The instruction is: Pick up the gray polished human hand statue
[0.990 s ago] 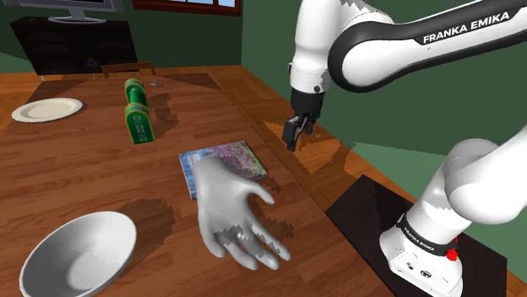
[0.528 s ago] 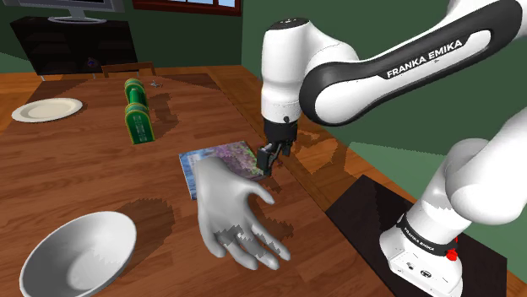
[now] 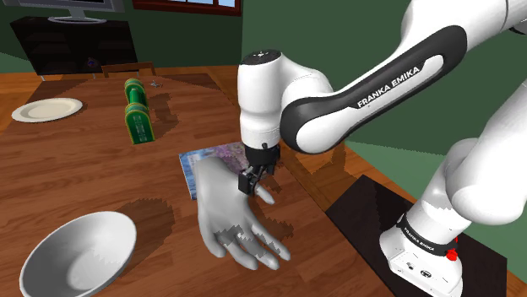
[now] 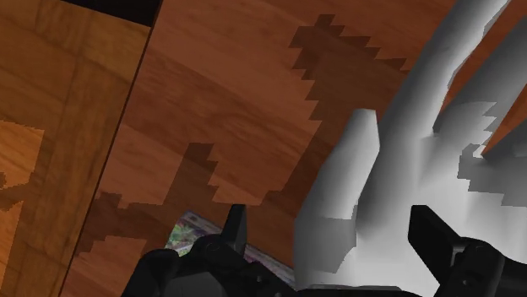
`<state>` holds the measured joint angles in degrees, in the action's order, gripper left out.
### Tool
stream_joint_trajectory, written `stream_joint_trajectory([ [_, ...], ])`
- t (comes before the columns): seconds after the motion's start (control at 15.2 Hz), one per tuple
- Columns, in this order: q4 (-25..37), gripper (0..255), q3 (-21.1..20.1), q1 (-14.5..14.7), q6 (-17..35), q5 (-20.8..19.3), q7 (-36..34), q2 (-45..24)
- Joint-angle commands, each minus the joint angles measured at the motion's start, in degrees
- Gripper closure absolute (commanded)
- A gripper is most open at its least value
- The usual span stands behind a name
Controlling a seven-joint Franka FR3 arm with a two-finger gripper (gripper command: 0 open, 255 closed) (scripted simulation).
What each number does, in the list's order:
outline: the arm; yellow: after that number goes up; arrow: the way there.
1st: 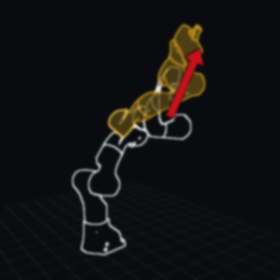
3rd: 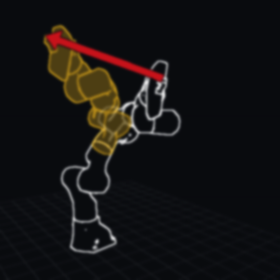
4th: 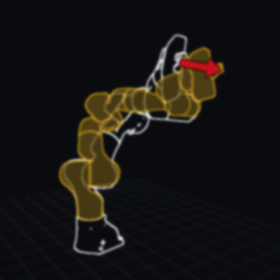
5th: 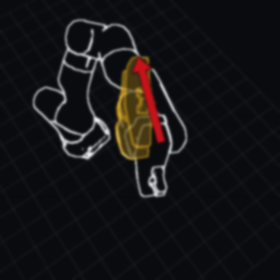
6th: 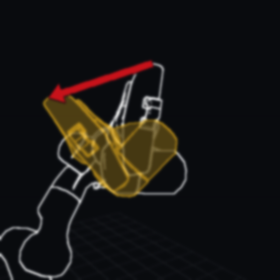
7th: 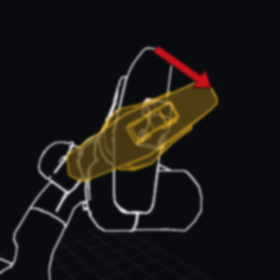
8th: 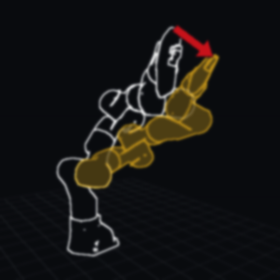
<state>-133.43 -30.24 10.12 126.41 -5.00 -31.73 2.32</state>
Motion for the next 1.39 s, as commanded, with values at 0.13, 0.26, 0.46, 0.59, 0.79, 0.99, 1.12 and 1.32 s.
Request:
stream_joint_trajectory([
  [0.13, -1.0, 0, -0.2, 0.0, 3.2, -1.9, -1.8, -2.7],
  [0.26, -1.1, 0, -0.2, 0.1, 3.6, -2.2, -2.0, -3.0],
  [0.46, -1.2, 255, -0.2, 0.1, 3.5, -2.1, -1.9, -2.8],
  [0.59, -1.2, 255, -0.2, 0.1, 3.5, -2.0, -2.0, -2.8],
  [0.79, -1.2, 255, -0.2, 0.1, 3.5, -2.1, -2.0, -2.8],
  [0.99, -0.9, 255, -0.2, 0.1, 2.8, -1.7, -1.6, -2.4],
  [1.12, -0.3, 255, -0.2, 0.1, 1.4, -0.8, -0.9, -1.2],
  [1.32, 0.6, 255, -0.1, 0.1, -0.9, 0.4, 0.1, 0.4],
])
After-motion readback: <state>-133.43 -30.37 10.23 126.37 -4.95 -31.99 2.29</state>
